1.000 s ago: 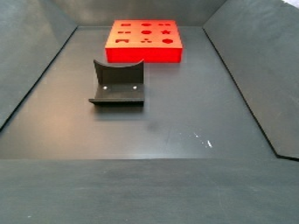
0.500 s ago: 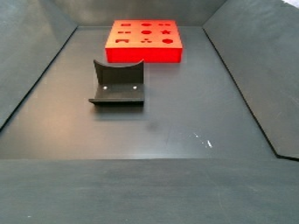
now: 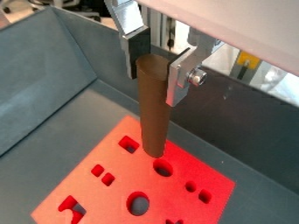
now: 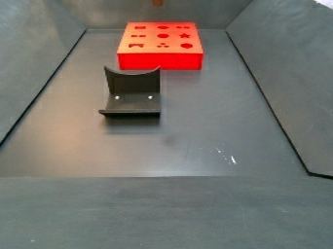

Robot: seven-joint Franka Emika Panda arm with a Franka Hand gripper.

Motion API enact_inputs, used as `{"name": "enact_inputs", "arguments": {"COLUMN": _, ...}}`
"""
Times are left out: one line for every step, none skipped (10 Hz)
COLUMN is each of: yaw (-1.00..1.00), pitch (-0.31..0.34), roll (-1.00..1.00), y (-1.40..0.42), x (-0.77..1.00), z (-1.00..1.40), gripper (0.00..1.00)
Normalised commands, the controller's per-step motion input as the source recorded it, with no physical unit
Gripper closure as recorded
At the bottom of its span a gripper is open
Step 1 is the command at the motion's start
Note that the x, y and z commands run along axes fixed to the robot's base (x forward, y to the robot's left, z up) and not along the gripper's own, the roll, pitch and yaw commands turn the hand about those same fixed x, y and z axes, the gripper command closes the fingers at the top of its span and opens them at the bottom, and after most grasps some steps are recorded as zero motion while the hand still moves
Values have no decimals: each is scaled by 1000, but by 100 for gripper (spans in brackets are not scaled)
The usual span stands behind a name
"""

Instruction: Insert the oval object.

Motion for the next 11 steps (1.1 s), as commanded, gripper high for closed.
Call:
{"name": "enact_inputs", "arguments": {"yaw": -46, "pitch": -37, "roll": -36, "y": 0, "x": 86, "z": -503, "gripper": 100}}
{"name": "enact_inputs", "arguments": {"yaw": -40, "pitch": -53, "roll": -34, "y": 0, "x": 3, "z": -503, "gripper": 100}}
{"name": "enact_inputs", "arguments": {"yaw": -37, "pitch": -41, "roll": -36, "y": 0, "x": 0, "z": -471, "gripper": 100}}
{"name": "enact_inputs", "arguments": {"yaw": -37, "pitch": 0, "roll": 0, "y": 0, "x": 0, "z": -154, "gripper": 100}}
{"name": "enact_inputs", "arguments": {"yaw": 0, "pitch": 0, "roll": 0, "y": 0, "x": 0, "z": -51, "gripper": 100}}
{"name": "enact_inputs", "arguments": {"yaw": 0, "pitch": -14, "roll": 0, "y": -89, "x": 0, "z": -371, "gripper": 100}}
{"name": "enact_inputs", "arguments": {"yaw": 0, "pitch": -4, "roll": 0, "y": -26, "x": 0, "z": -286, "gripper": 100}}
{"name": "enact_inputs", "arguments": {"yaw": 0, "pitch": 0, "roll": 10, "y": 0, "x": 0, "z": -146, "gripper": 100}}
{"name": "enact_inputs", "arguments": {"yaw": 0, "pitch": 0, "roll": 49, "y": 0, "x": 6, "z": -180, "gripper": 100}}
{"name": "enact_inputs", "arguments": {"yaw": 0, "pitch": 6, "roll": 61, "y": 0, "x": 0, "z": -151, "gripper": 100}}
{"name": "enact_inputs", "arguments": {"yaw": 0, "pitch": 0, "roll": 46, "y": -6, "x": -117, "z": -111, "gripper": 100}}
